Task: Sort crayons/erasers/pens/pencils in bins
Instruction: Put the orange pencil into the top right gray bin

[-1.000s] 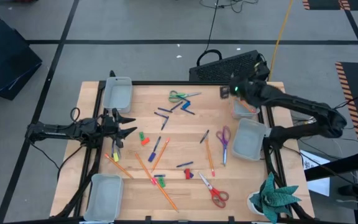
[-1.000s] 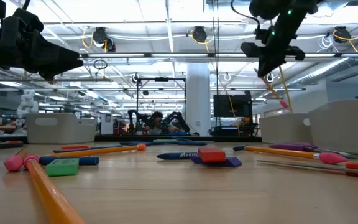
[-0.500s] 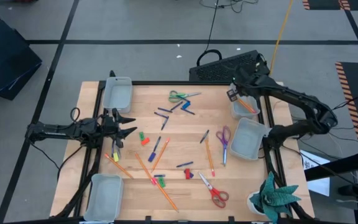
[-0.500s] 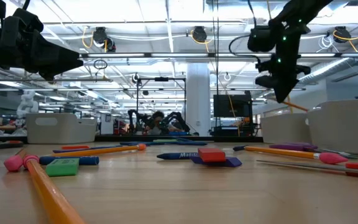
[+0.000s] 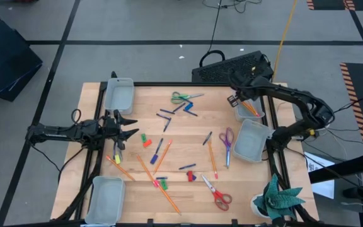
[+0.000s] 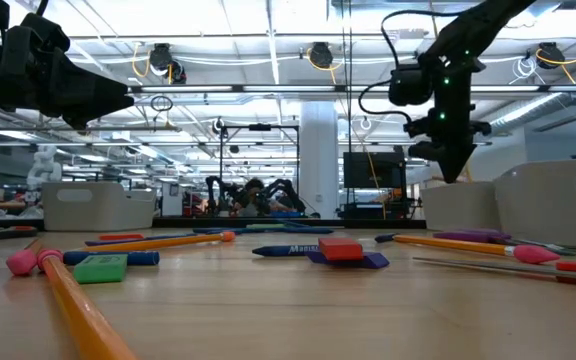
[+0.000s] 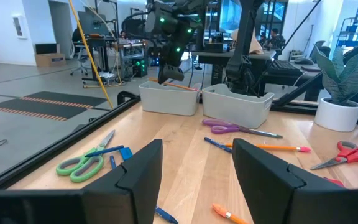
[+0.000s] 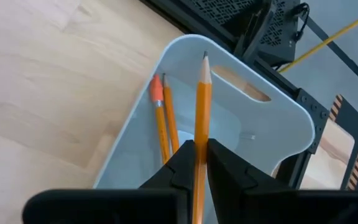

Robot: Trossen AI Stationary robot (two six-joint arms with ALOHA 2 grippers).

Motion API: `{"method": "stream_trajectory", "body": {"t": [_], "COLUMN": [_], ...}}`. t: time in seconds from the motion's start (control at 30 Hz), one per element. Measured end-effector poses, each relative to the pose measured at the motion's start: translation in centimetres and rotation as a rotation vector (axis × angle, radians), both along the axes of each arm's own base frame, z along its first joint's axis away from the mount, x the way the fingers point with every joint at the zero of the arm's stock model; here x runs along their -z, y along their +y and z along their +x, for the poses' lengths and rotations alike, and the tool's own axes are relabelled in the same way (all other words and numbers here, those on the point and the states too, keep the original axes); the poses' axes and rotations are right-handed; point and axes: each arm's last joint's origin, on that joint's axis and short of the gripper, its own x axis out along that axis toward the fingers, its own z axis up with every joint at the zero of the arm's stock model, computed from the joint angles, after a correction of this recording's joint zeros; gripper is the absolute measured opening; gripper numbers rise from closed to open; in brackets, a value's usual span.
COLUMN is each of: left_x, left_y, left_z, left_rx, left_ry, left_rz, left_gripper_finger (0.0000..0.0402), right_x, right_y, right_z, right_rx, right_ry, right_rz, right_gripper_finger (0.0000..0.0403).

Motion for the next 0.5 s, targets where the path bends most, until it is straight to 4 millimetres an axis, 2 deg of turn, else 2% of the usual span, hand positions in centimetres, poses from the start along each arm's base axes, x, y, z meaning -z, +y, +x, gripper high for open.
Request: {"method": "stream_trajectory", "body": {"t": [0.13, 0.33, 0.4, 0.5], "left_x": [0.0, 0.0, 0.0, 0.0], "left_y": [0.0, 0.0, 0.0, 0.0], "left_z": [0.0, 0.0, 0.0, 0.0], "left_rx": [0.0, 0.0, 0.0, 0.0], "left_ry": [0.001, 0.0, 0.0, 0.0], "left_rz": [0.0, 0.0, 0.0, 0.0], "left_gripper_finger": [0.0198, 0.0198, 0.0198, 0.0198], "right_x": [0.4, -0.7, -1.4, -2.8], "right_y": [-0.1, 0.3, 0.8, 2.7], "right_z": [0.1, -0.2, -0.1, 0.6], "right_rx": [0.04, 0.058, 0.062, 0.039], "right_ry": [0.006, -0.038, -0.074, -0.217], "right_rz": [-0.008, -0.039, -0.061, -0.057], "right_gripper_finger": [0.0042, 0.011, 0.0134, 0.0163]}}
